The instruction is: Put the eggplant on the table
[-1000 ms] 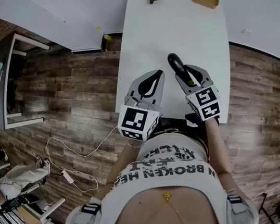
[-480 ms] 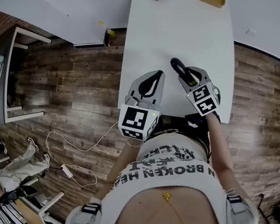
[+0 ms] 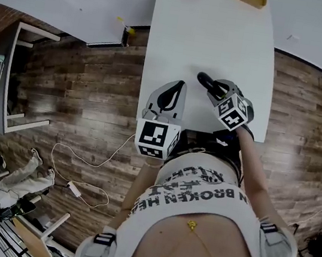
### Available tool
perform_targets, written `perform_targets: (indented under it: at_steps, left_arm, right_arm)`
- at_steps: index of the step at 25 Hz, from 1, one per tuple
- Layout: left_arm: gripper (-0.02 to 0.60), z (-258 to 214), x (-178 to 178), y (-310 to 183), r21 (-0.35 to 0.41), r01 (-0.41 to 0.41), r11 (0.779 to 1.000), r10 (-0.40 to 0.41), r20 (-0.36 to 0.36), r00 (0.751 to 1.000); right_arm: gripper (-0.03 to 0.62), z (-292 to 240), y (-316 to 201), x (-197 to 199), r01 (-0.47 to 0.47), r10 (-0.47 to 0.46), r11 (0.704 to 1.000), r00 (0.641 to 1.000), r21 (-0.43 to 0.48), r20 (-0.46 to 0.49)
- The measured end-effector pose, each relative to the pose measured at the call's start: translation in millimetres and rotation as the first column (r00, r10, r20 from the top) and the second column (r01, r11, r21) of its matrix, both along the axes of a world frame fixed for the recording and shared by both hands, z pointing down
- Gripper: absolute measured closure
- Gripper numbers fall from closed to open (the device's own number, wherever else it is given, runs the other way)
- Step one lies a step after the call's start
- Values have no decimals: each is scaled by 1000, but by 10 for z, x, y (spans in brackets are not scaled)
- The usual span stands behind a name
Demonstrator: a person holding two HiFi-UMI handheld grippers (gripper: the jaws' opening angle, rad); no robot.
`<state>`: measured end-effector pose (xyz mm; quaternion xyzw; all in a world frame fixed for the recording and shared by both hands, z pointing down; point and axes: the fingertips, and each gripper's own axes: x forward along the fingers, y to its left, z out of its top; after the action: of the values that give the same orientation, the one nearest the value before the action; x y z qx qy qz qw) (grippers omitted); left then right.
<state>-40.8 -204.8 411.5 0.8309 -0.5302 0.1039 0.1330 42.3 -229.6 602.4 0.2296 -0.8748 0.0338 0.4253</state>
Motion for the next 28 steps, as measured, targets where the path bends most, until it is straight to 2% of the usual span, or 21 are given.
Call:
perform_targets:
  at_steps: [11, 28]
  left_arm:
    - [575, 115, -69, -23, -26, 24, 999, -24, 4, 1000]
    - [575, 150, -14, -50, -35, 14, 999, -14, 10, 1000]
  right_arm:
    - [422, 396, -8, 92, 25, -29, 998, 996, -56, -81]
    - [423, 697, -18, 143, 38, -53, 992, 991, -123, -121]
